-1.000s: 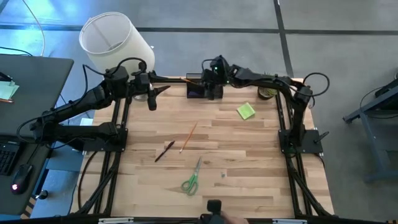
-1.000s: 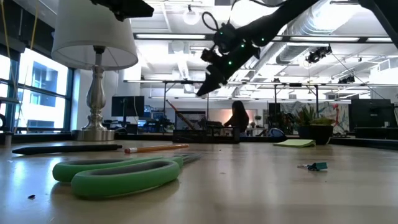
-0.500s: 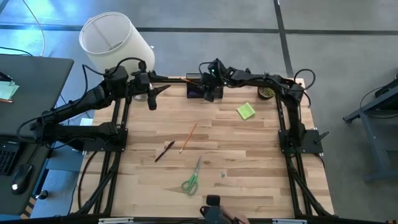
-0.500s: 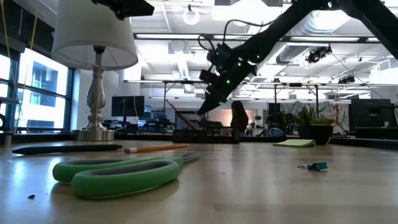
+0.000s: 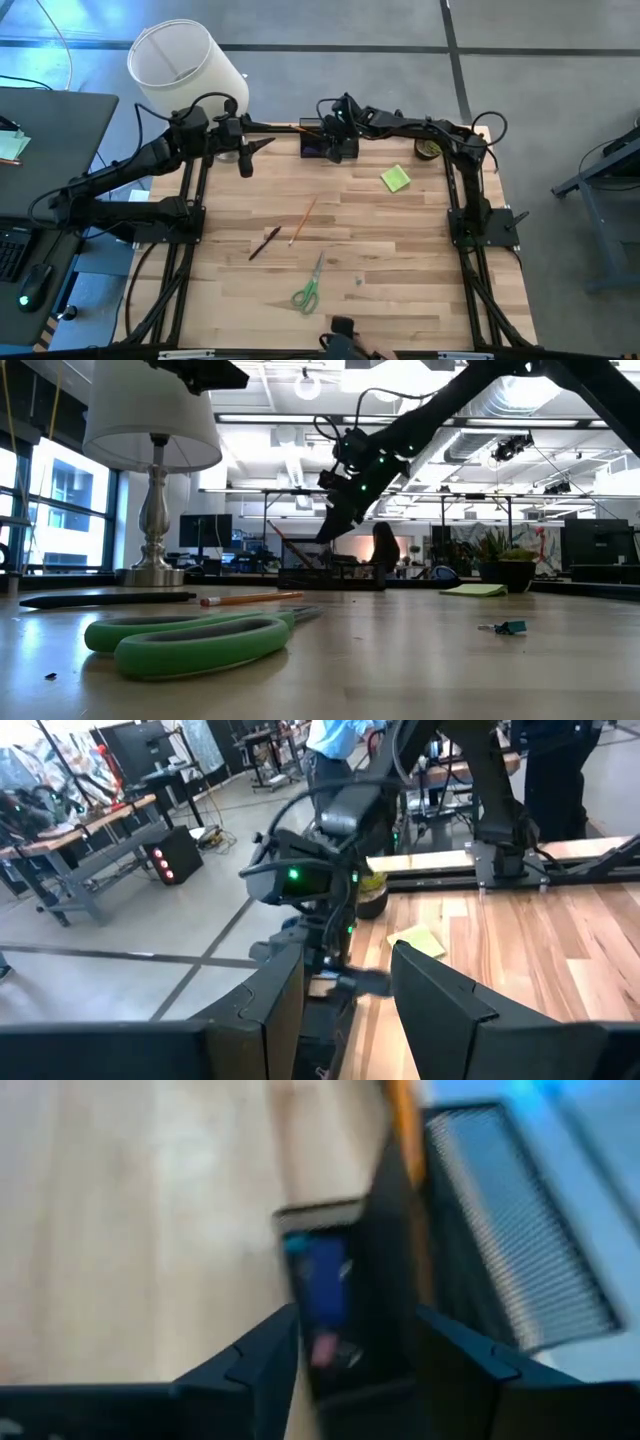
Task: Pick and place office supplies into organizer
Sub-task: Put the blue binder clip into the black desk organizer
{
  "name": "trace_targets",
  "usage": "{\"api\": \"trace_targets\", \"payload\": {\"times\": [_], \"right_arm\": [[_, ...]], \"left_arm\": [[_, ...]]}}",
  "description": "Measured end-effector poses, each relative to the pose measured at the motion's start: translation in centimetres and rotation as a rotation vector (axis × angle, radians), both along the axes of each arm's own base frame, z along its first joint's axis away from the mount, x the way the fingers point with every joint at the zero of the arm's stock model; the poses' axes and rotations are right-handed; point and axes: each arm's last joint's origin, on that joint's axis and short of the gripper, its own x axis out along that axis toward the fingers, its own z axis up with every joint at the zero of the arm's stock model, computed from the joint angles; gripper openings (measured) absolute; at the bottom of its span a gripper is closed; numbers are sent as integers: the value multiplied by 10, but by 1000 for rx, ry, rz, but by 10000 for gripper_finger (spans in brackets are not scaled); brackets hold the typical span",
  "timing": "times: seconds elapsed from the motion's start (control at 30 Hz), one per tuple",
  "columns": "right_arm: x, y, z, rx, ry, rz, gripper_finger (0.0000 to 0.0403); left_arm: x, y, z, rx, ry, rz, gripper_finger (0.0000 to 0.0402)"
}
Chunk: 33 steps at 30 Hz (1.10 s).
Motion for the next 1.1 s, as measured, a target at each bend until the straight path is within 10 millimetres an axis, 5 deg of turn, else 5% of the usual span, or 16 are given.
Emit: {"api": "trace_targets", "payload": {"times": [0.23, 0.47, 0.73, 1.1], "right_arm": [[-7, 34, 18, 284, 313, -59, 186], [-37, 98, -25, 495, 766, -128, 161], [-44, 189, -22, 546, 790, -139, 139], [-23, 281, -15, 557, 572, -352, 138]], "left_arm": [[5, 4, -3, -3, 13, -1, 140], [5, 4, -3, -9, 7, -1, 140], [5, 3, -4, -14, 11, -8, 140], [5, 3, -3, -40, -5, -6, 140]]}}
